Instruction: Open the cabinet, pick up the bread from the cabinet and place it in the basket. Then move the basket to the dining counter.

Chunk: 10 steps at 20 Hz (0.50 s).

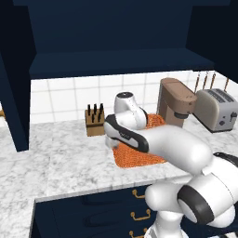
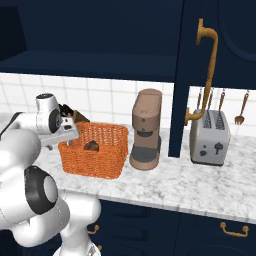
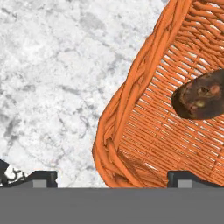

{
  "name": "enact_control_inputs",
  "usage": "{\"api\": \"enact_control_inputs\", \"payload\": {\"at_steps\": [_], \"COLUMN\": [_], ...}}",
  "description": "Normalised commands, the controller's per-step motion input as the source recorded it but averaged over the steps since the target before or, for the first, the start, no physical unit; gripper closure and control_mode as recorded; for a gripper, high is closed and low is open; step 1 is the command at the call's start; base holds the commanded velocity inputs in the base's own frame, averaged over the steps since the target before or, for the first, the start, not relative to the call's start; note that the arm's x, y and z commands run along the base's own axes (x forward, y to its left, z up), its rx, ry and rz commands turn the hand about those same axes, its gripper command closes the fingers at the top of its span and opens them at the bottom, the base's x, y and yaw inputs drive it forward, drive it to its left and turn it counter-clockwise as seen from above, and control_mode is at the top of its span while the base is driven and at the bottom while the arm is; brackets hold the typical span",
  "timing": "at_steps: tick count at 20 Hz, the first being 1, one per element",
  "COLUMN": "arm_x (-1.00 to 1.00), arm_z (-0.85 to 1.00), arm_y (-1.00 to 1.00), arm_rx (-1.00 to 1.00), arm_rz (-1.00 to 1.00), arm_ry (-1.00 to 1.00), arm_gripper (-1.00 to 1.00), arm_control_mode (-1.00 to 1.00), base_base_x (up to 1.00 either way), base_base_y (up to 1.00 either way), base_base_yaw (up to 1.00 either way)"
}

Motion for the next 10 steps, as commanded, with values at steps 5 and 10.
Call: {"api": "enact_control_inputs", "payload": {"at_steps": [5, 10], "arm_x": [0.0, 0.0], "arm_z": [-0.26, -0.32], "arm_y": [-0.11, -0.06], "arm_rx": [-0.07, -0.04], "arm_rz": [0.13, 0.16], "arm_ry": [0.07, 0.04], "arm_gripper": [-1.0, -1.0], "arm_control_mode": [-1.0, -1.0], "base_base_x": [0.0, 0.0], "base_base_y": [0.0, 0.0], "base_base_yaw": [0.0, 0.0]}}
